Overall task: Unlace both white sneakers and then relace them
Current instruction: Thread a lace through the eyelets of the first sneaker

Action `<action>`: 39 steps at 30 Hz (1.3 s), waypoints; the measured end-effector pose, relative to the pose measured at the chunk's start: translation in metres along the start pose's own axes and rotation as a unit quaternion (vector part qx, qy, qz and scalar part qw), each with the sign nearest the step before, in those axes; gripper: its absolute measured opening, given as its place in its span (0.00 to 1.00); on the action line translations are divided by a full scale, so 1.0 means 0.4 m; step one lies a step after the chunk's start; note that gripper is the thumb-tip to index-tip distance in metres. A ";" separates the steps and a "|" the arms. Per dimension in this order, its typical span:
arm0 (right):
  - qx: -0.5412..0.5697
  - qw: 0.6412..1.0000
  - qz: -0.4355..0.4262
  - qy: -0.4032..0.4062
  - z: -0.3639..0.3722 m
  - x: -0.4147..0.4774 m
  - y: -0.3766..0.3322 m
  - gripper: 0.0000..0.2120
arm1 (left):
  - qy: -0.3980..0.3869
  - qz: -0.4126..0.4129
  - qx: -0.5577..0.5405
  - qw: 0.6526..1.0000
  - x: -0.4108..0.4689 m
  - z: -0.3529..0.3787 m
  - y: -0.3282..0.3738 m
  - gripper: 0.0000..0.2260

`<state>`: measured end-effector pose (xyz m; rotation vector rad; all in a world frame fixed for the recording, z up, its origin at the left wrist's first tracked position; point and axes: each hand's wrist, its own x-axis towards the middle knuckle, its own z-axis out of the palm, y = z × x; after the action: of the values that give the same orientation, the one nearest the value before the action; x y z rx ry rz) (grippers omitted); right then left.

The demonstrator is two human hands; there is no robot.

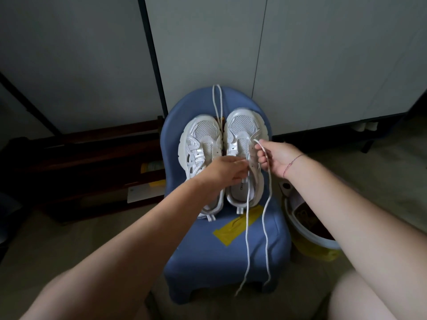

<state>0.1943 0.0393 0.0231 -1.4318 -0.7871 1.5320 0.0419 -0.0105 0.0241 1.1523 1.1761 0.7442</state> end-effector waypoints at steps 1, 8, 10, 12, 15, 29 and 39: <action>0.039 0.999 0.026 -0.025 -0.001 -0.012 -0.008 0.16 | -0.006 -0.012 -0.013 1.000 0.006 0.009 -0.003 0.11; 0.134 0.984 0.052 -0.107 -0.009 -0.071 -0.020 0.10 | 0.011 -0.018 -0.023 1.000 0.011 0.059 -0.018 0.13; 0.139 0.981 0.059 -0.120 -0.012 -0.077 -0.023 0.10 | 0.013 -0.014 -0.019 1.000 0.002 0.065 -0.018 0.15; 0.185 0.971 0.069 -0.135 -0.010 -0.079 -0.026 0.11 | -0.005 -0.017 -0.020 1.000 -0.008 0.069 -0.019 0.13; 0.201 0.966 0.072 -0.147 -0.004 -0.081 -0.025 0.11 | -0.032 -0.011 -0.030 0.999 -0.023 0.060 -0.021 0.09; 0.080 0.994 0.070 -0.032 0.006 -0.041 0.004 0.10 | -0.077 -0.019 0.002 0.997 -0.065 0.010 -0.030 0.11; 0.038 0.998 0.038 -0.014 0.013 0.009 0.003 0.13 | 0.061 0.040 -0.025 0.997 -0.011 -0.046 0.016 0.13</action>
<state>0.1891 0.0428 0.0213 -1.4012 -0.6910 1.6265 0.0238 -0.0074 0.0320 1.1312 1.2113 0.9104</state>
